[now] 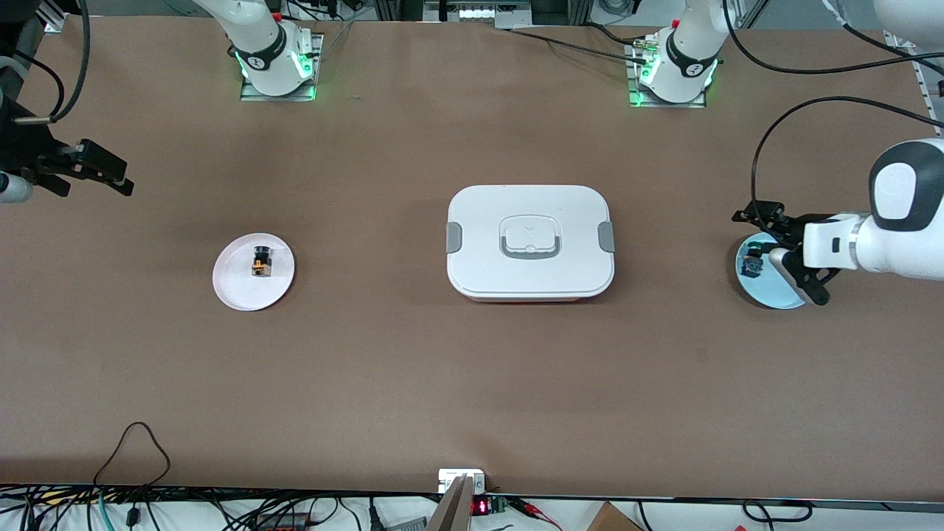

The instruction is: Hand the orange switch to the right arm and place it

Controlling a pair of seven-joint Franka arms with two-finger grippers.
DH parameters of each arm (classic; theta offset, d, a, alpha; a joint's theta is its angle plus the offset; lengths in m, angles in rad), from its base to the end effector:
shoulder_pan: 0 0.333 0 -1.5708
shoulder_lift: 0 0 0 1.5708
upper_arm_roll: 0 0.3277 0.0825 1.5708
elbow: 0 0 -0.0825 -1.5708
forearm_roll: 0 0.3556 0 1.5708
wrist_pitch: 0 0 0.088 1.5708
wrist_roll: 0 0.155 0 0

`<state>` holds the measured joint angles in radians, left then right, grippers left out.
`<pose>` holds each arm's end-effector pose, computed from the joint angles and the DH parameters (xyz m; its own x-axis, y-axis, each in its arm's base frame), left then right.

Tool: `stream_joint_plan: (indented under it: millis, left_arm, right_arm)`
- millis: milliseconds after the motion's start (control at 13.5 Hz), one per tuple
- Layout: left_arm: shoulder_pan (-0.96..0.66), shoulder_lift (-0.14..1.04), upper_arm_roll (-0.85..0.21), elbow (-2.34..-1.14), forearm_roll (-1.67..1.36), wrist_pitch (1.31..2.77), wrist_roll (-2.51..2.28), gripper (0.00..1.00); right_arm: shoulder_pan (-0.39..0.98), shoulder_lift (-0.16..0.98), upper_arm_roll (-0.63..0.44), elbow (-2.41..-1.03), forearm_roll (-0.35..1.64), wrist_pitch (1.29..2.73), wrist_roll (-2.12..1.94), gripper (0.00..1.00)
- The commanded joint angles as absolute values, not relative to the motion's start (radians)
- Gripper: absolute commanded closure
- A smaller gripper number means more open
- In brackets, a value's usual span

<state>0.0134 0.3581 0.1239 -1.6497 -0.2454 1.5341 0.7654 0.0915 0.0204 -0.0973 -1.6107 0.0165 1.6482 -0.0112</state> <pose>0.5592 0.0328 0.3612 0.7943 -0.5725 -0.2032 -0.4472 -0.7774 0.4422 0.5397 -0.0002 0.5665 0.9998 0.0042 0.0173 0.0044 -0.9999 -0.0143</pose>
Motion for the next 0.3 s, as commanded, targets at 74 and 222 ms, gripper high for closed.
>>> stream_joint_plan:
  millis: [74,222]
  left_arm:
    - [-0.014,0.335,0.107,-1.597,-0.154,1.479,0.569,0.00]
    - [-0.041,0.304,0.088,-1.597,-0.114,1.486,0.444,0.00]
  right_arm:
    - [0.087,0.052,-0.095,-1.572,-0.017,1.618,-0.020,0.00]
    - [0.086,0.052,-0.095,-1.572,-0.015,1.618,-0.021,0.00]
